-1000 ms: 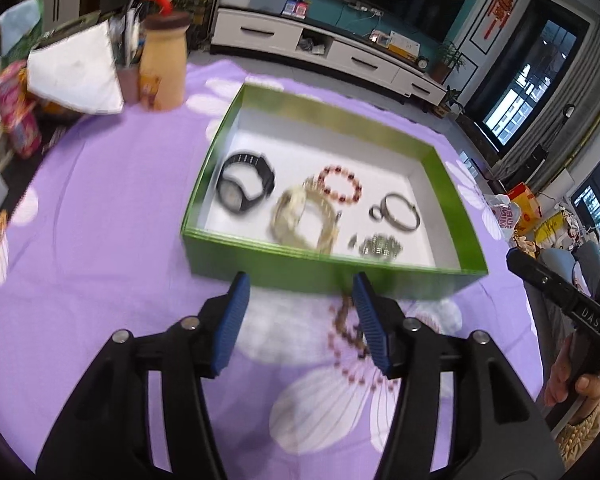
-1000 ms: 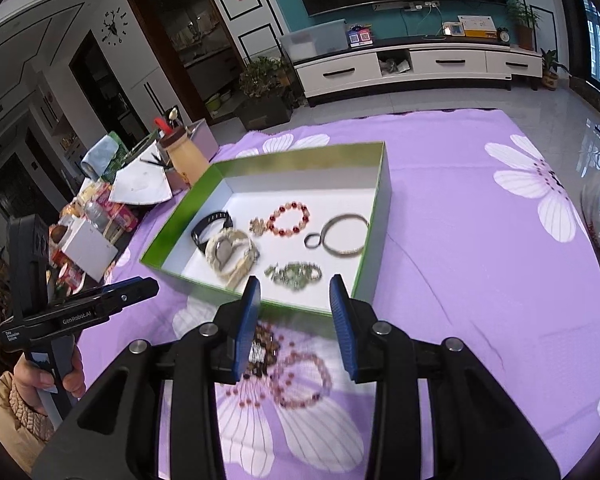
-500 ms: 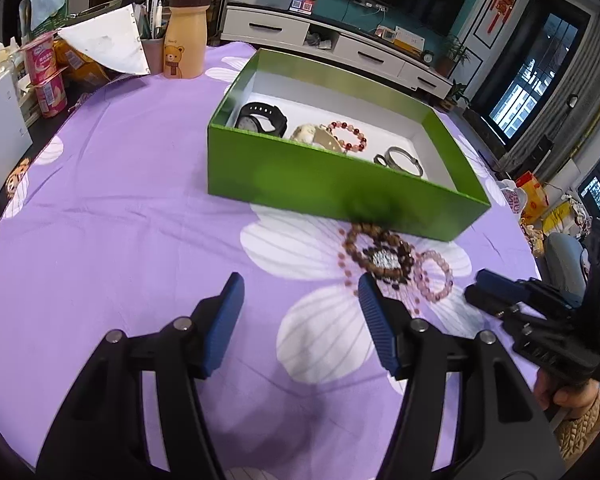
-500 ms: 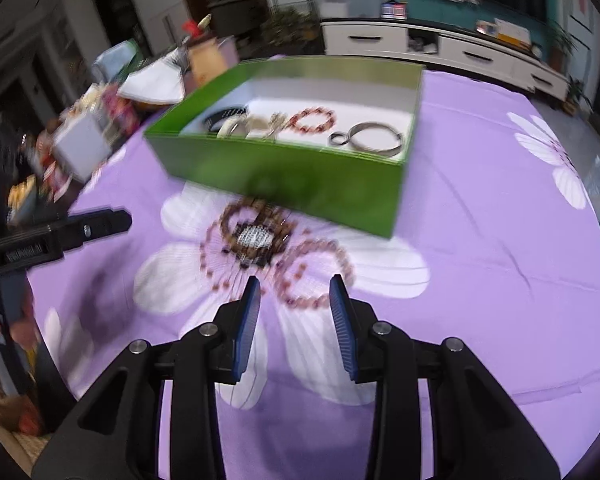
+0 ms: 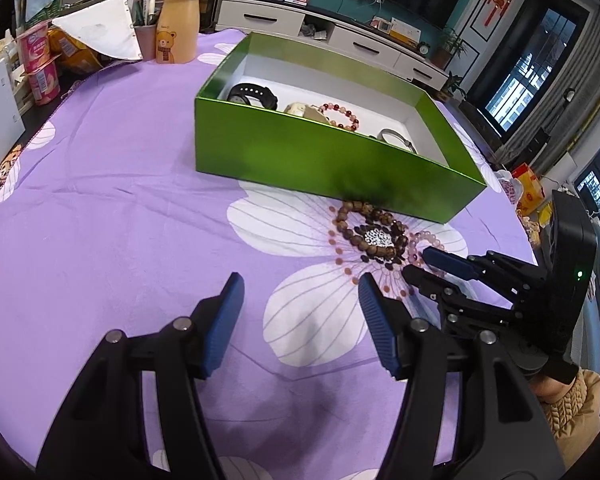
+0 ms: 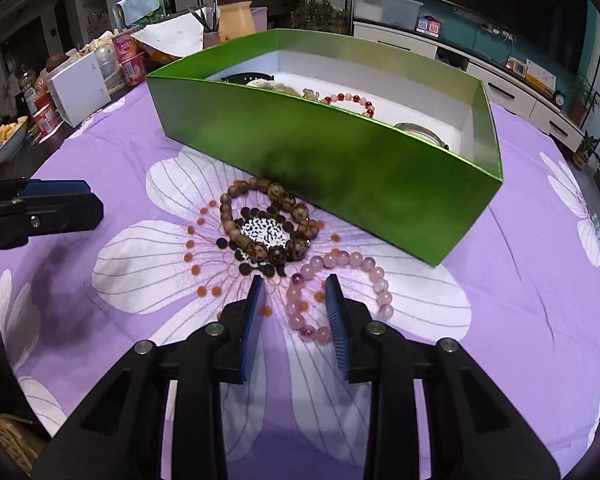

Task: Organize jewelry
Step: 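Withdraw both tools from the box toward the two bead bracelets, then grasp the brown wooden bead bracelet with the left tool while the right tool grasps the pink bead bracelet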

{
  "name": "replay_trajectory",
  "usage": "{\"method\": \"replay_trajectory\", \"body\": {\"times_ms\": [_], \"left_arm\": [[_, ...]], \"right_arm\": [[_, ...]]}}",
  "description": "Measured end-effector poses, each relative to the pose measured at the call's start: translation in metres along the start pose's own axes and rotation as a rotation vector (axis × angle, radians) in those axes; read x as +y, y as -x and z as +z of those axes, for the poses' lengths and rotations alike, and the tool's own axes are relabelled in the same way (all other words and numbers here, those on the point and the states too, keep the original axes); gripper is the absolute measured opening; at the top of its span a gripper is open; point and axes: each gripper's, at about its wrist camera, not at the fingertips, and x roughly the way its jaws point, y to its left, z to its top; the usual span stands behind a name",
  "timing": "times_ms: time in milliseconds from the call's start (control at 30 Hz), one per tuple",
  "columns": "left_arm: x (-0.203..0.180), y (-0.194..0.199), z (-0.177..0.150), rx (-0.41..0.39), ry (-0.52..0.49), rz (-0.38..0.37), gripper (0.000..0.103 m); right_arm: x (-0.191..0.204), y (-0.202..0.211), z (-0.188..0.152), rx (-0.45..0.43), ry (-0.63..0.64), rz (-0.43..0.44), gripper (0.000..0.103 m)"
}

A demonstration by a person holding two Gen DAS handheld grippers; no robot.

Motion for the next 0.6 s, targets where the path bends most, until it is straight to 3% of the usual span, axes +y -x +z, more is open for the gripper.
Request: {"method": "replay_trajectory", "body": {"times_ms": [67, 100, 267, 467, 600], "left_arm": [[-0.003, -0.004, 0.000, 0.008, -0.008, -0.003, 0.060], [-0.006, -0.006, 0.001, 0.014, -0.015, -0.007, 0.060], [-0.017, -0.013, 0.003, 0.033, -0.057, -0.010, 0.060], [-0.041, -0.026, 0.009, 0.049, -0.139, -0.021, 0.060], [-0.062, -0.038, 0.015, 0.054, -0.194, -0.030, 0.060]], "right_arm": [[-0.002, 0.000, 0.000, -0.007, -0.007, 0.005, 0.012], [-0.004, 0.000, 0.001, -0.007, -0.020, 0.010, 0.008], [-0.028, 0.006, -0.004, -0.026, -0.155, 0.069, 0.007], [-0.085, 0.049, -0.020, -0.178, -0.404, 0.256, 0.007], [-0.104, 0.067, -0.027, -0.235, -0.457, 0.298, 0.007]]}}
